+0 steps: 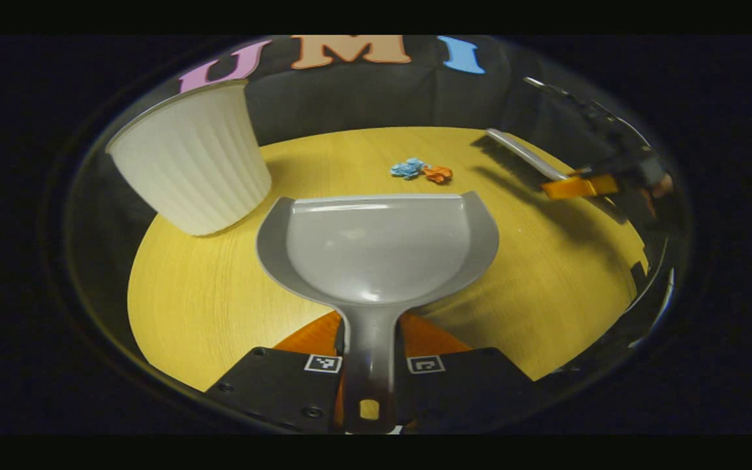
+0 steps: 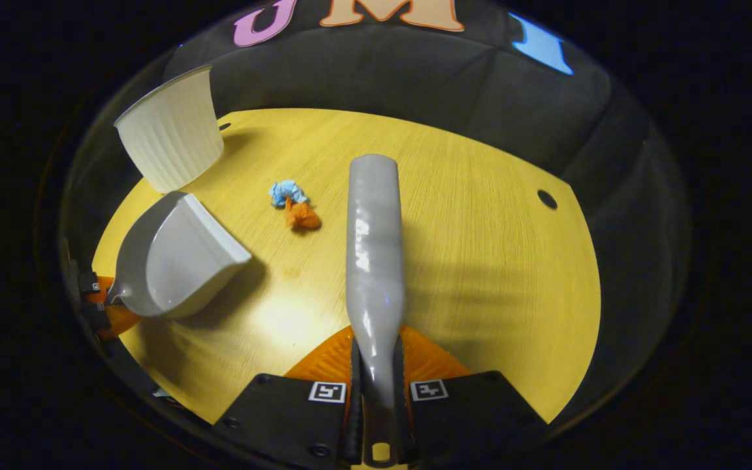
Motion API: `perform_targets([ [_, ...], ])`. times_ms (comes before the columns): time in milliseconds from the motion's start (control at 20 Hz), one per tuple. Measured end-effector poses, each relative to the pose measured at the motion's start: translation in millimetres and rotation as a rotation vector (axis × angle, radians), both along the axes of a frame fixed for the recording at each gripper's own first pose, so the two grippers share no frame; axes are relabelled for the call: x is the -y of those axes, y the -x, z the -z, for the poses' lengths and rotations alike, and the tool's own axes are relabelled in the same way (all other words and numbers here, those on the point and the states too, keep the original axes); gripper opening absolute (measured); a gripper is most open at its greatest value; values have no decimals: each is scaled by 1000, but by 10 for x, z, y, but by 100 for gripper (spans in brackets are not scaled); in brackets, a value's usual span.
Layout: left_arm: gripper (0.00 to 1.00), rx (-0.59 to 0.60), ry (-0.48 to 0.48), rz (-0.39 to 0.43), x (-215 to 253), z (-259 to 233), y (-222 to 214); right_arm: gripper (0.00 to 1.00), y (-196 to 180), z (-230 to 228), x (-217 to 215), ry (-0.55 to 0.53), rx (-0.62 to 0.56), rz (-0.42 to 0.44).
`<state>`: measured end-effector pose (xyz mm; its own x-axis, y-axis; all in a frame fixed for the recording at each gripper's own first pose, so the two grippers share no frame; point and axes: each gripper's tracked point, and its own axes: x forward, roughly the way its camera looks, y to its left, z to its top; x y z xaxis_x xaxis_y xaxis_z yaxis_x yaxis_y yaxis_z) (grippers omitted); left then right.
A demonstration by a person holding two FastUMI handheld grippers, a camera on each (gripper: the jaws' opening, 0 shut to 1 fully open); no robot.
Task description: Pick up the small broom and dustpan from the desktop, sweep the trash into the dustpan with the broom, and then empty the trash into the garbage bin.
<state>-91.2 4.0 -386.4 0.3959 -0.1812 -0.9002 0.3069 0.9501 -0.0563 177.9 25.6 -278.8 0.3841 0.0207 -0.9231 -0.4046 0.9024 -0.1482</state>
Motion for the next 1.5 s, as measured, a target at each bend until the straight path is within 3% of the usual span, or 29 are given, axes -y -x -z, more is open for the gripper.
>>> perform_targets([
  [150, 24, -14, 3, 73, 8, -38, -13, 21, -411, 198, -272, 56, -32, -116],
  [300, 22, -50, -9, 139, -25, -44, 67, 21, -586, 347, -457, 128, -104, -246],
  [550, 24, -44, -7, 168, 31, -92, 17, 22, -456, 357, -681, 194, -226, -540],
  [750, 22, -42, -9, 184, 63, -125, 32, 22, -288, 277, -834, 178, -304, -795],
  [850, 23, -38, -15, 195, 100, -153, 44, 22, -295, 300, -831, 140, -394, -849],
  [950, 24, -29, -18, 200, 130, -183, 42, 22, -410, 297, -841, 118, -378, -890],
  [1100, 23, 35, -38, 182, 93, -242, 84, 22, -690, 10, -855, -35, -212, -759],
  [1200, 24, 109, -43, 157, 171, -410, 95, 22, -976, -226, -690, -69, -25, -579],
  [1300, 24, 140, -18, 94, 205, -630, 55, 20, -1208, -485, -392, -121, 86, -376],
  [1400, 22, 213, -11, 19, 159, -845, -60, 19, -1180, -563, -97, -186, 125, -250],
  [1500, 22, 269, -15, -29, 98, -1150, -202, 20, -1056, -438, 110, -218, 121, -182],
])
